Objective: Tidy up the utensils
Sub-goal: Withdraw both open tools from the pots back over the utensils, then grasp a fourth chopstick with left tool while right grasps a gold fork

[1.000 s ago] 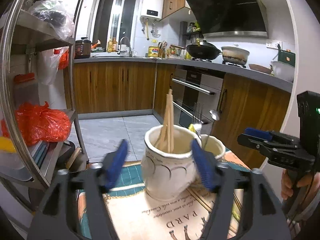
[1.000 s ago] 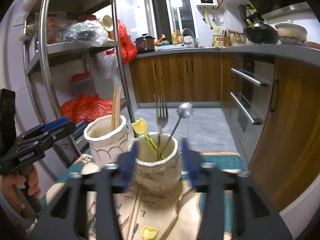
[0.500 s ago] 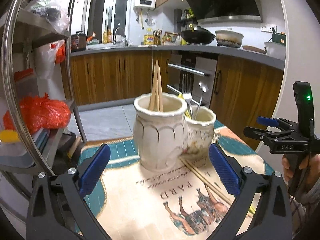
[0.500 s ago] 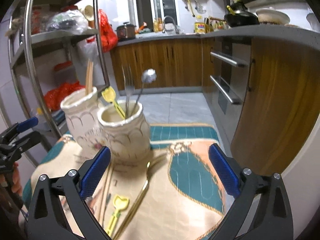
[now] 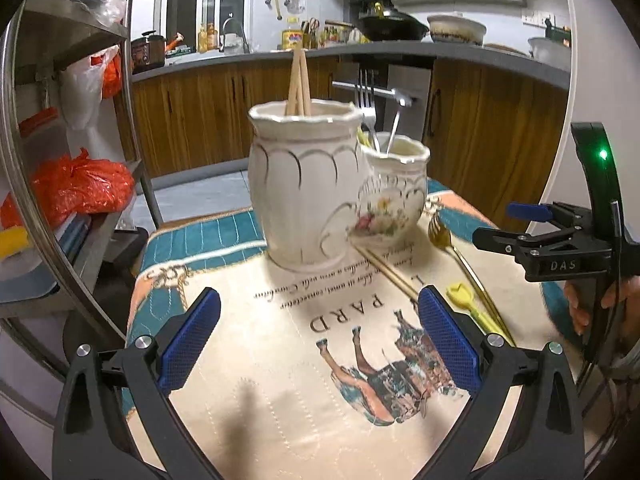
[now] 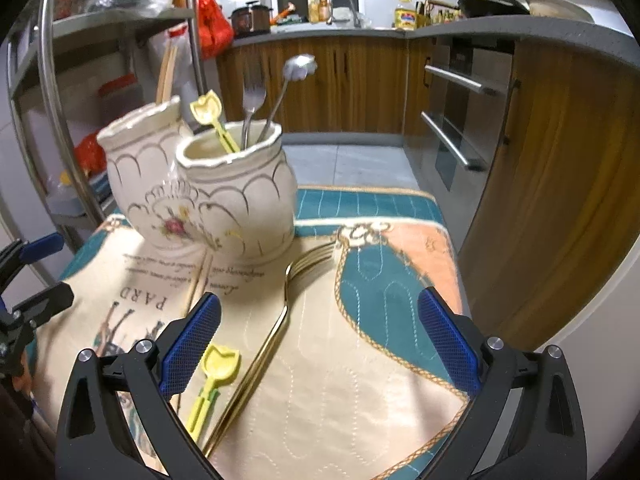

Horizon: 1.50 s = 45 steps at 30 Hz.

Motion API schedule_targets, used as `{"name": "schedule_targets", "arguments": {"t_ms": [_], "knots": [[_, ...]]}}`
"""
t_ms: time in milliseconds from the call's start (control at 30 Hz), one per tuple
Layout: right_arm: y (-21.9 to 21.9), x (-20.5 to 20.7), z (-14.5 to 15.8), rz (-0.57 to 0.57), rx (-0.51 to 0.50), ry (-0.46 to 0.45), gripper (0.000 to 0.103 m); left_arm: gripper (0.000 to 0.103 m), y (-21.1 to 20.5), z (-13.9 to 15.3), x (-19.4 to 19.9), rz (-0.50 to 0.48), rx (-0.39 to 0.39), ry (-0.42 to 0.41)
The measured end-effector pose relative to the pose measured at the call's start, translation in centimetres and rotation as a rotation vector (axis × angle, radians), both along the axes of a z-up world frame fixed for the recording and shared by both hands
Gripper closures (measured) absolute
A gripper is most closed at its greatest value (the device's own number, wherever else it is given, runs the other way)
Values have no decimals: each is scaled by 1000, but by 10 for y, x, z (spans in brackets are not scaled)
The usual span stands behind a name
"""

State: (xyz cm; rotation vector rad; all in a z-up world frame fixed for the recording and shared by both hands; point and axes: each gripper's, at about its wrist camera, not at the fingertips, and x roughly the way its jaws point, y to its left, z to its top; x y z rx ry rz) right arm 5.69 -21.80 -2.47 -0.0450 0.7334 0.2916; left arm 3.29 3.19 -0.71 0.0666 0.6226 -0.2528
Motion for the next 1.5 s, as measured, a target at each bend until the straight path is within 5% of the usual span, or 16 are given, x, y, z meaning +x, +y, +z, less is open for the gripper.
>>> {"name": "schedule_targets", "arguments": {"t_ms": [433,800,1167,1500], "knots": [[24,22,-15,34,-104,64,5,6,-17,-13,10,4,49,60],[25,38,-20,50,-89,103,9,6,-27,-17,12,2,75,89],[28,41,-24,114,-28,146,86,6,-35,-18,14,2,64,116],[14,25,-12,119,41,109,102,6,-70,-27,21,26,106,212]]}}
